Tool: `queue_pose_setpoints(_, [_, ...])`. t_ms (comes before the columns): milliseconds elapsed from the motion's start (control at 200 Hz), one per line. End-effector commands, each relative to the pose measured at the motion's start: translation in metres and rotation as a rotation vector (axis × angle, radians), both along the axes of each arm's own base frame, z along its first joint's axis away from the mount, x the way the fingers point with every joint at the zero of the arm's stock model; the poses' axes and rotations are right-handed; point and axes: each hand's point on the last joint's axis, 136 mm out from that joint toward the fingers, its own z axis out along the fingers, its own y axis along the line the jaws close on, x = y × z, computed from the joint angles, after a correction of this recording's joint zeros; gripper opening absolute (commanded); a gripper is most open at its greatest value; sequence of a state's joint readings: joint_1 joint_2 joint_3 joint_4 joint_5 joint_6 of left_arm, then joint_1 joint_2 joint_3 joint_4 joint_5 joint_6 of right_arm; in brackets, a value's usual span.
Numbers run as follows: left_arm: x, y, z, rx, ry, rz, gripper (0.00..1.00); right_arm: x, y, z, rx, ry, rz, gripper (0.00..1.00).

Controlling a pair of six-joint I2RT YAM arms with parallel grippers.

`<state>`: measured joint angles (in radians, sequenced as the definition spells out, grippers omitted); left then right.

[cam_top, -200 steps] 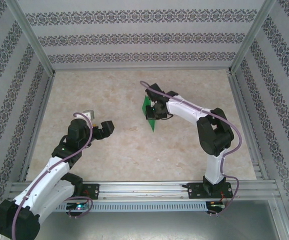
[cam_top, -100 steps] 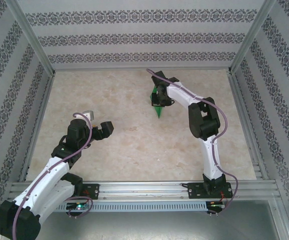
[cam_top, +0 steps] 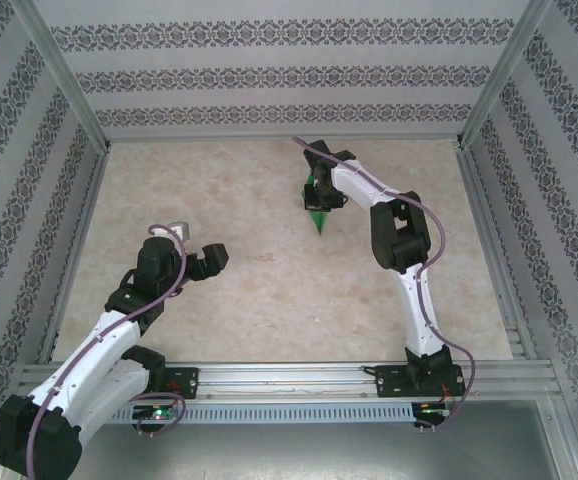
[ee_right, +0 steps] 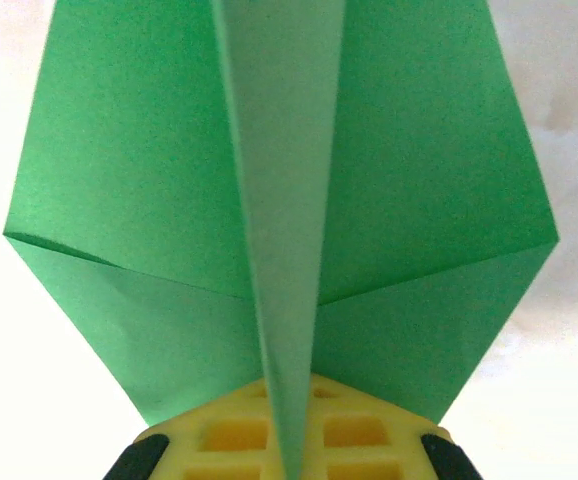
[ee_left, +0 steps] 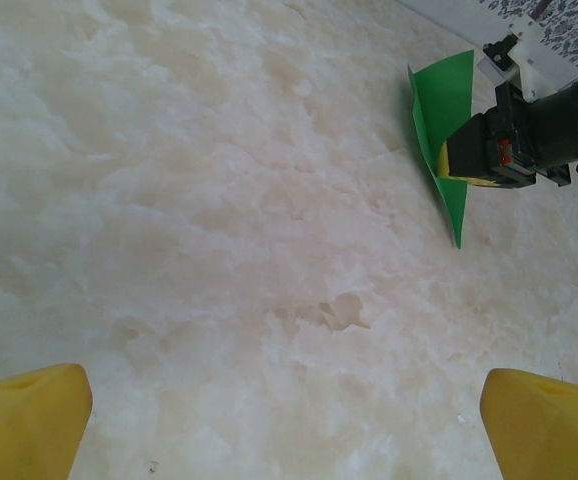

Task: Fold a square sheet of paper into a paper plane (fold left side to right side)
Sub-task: Place the paper plane at the center of the table.

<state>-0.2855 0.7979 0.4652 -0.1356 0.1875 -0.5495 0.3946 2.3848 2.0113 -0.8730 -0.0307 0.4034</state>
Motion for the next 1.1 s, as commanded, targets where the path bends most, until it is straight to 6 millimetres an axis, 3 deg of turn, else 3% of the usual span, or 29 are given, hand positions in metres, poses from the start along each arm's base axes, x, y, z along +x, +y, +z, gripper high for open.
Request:
queue_pose_setpoints(0, [0.004,0.004,0.008,0.007,-0.011,0.003,1.0,-0.002,-0.006,-0.01,-0.026,0.037,0.016,0.05])
queue_pose_setpoints(335, [0.006,0.003,0.012,0.016,-0.014,-0.005,1.0,-0.007,-0.007,-0.02,-0.031,0.066,0.009,0.21])
queue_pose_setpoints(600, [0.006,0.005,0.013,0.027,-0.009,-0.004,1.0,-0.008,-0.011,-0.016,-0.044,0.051,-0.001,0.35])
queue_pose_setpoints(1094, [0.006,0.006,0.014,0.019,-0.001,0.005,1.0,-0.012,-0.018,0.003,-0.045,0.002,-0.056,0.35])
